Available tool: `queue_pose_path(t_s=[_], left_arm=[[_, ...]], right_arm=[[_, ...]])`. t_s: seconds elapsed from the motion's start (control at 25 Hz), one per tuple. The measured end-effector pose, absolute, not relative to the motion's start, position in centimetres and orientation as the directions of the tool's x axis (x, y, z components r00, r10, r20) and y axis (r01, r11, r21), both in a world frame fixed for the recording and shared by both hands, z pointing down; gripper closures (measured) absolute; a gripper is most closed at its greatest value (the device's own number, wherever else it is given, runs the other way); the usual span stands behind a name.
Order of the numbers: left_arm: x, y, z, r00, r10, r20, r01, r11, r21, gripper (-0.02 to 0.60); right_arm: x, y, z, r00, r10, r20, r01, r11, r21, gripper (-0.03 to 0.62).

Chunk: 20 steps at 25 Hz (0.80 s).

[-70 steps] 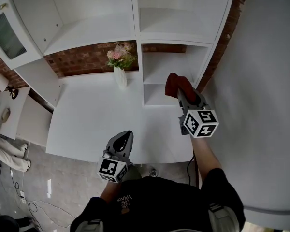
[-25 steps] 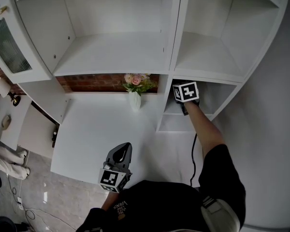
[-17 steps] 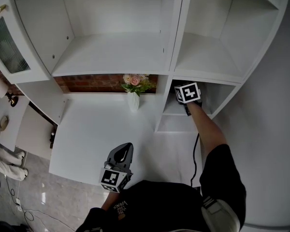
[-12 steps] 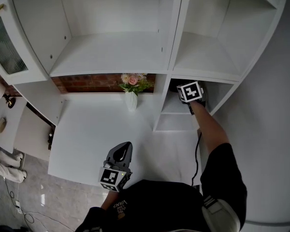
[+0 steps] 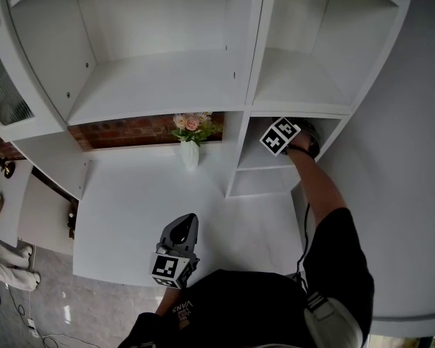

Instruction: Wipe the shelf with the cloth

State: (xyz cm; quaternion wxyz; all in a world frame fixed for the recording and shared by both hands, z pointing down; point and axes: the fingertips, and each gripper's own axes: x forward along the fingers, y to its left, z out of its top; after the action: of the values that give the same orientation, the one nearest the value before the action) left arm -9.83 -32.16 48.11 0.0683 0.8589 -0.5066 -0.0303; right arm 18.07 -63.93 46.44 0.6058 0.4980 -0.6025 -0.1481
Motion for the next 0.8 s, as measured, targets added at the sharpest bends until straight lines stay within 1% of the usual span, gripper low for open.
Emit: queue_pose_path(t_s=[0.24, 0.28, 0.36, 0.48, 0.6, 0.68, 0.8], left_arm=[[-10.7, -32.3, 48.3, 0.485, -0.875, 0.009, -0.864, -0.477, 0.164, 0.575], [-10.8, -32.3, 48.4, 0.485, -0.875, 0.009, -0.863, -0.477, 0.167, 0.575], [-10.9, -32.2, 48.4, 0.487, -0.873, 0.009, -0.861, -0.478, 0.170, 0.574], [-10.8, -32.1, 48.4, 0.491, -0.871, 0.008, -0.859, -0.483, 0.170, 0.575], [-10.7, -32.2, 48.5, 0.496, -0.868, 0.012, -0.857, -0.487, 0.168, 0.575], [-10.4, -32.2, 48.5, 0.502, -0.865, 0.014, -0.854, -0.492, 0.169, 0.575], [-9.7, -32.1, 48.4, 0.518, -0.855, 0.015, -0.845, -0.509, 0.167, 0.574]], right_arm=[[20.2, -63.2, 47.0, 0.369, -0.744, 0.557, -0.277, 0.484, 0.830, 0.497], [20.2, -63.1, 46.9, 0.369, -0.746, 0.554, -0.273, 0.483, 0.832, 0.497], [19.9, -62.8, 46.6, 0.344, -0.757, 0.556, -0.307, 0.469, 0.828, 0.497], [18.9, -62.1, 45.3, 0.256, -0.796, 0.549, -0.403, 0.428, 0.809, 0.497], [17.2, -60.9, 43.4, 0.127, -0.844, 0.521, -0.526, 0.388, 0.757, 0.497], [15.6, -59.8, 42.4, 0.014, -0.860, 0.511, -0.623, 0.392, 0.677, 0.497], [13.3, -58.0, 42.1, -0.163, -0.844, 0.511, -0.749, 0.443, 0.493, 0.496]])
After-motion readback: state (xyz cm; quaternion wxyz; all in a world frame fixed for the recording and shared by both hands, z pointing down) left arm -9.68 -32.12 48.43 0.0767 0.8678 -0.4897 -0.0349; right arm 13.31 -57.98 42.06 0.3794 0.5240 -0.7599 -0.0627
